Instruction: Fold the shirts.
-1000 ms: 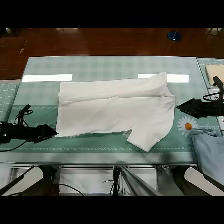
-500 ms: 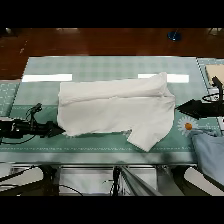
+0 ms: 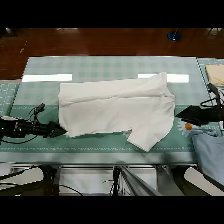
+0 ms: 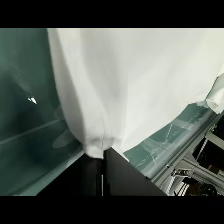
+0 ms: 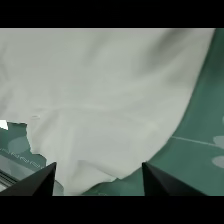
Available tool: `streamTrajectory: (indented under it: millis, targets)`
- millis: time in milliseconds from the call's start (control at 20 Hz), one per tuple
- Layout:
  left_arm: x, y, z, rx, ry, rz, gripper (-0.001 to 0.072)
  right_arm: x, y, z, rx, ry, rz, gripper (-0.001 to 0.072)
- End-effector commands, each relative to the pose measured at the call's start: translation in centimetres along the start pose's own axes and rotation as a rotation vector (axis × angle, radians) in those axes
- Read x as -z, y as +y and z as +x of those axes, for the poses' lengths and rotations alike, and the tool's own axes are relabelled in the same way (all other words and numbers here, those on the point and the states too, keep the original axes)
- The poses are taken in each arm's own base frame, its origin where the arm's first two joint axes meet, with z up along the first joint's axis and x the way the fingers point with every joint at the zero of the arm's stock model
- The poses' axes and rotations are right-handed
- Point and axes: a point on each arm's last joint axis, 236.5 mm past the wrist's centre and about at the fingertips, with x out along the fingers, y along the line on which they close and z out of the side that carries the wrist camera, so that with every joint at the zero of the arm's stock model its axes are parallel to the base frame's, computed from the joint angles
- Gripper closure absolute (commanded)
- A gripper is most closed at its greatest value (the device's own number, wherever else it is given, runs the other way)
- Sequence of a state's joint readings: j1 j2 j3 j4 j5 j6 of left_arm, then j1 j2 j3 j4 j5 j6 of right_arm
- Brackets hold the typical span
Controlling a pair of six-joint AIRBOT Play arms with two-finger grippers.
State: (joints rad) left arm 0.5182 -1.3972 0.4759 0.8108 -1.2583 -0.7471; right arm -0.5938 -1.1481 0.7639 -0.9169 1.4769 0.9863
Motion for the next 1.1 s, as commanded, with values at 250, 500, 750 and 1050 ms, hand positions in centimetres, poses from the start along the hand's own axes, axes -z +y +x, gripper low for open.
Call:
streamTrajectory:
  millis: [250,500,750,1050]
  targets:
    - [-0.9,1.1,0.0,-0.047,-0.038,0.008,0.0677,4.6,-3.6,4.0,0.063,0.085,0.135,0.0125]
    - [-0.8,1.0,0.0,-0.042,-0.033,0.008,0.0677,3.3,-4.2,6.1,0.047,-0.036,0.195,0.0183]
    - [-0.8,1.0,0.0,-0.042,-0.033,0.008,0.0677,3.4,-4.2,8.7,0.112,-0.038,0.148,0.0342]
    - [-1.4,0.2,-0.8,-0.023,-0.029,0.034,0.0678,-1.0,-1.6,8.3,0.097,-0.200,0.100,0.0685]
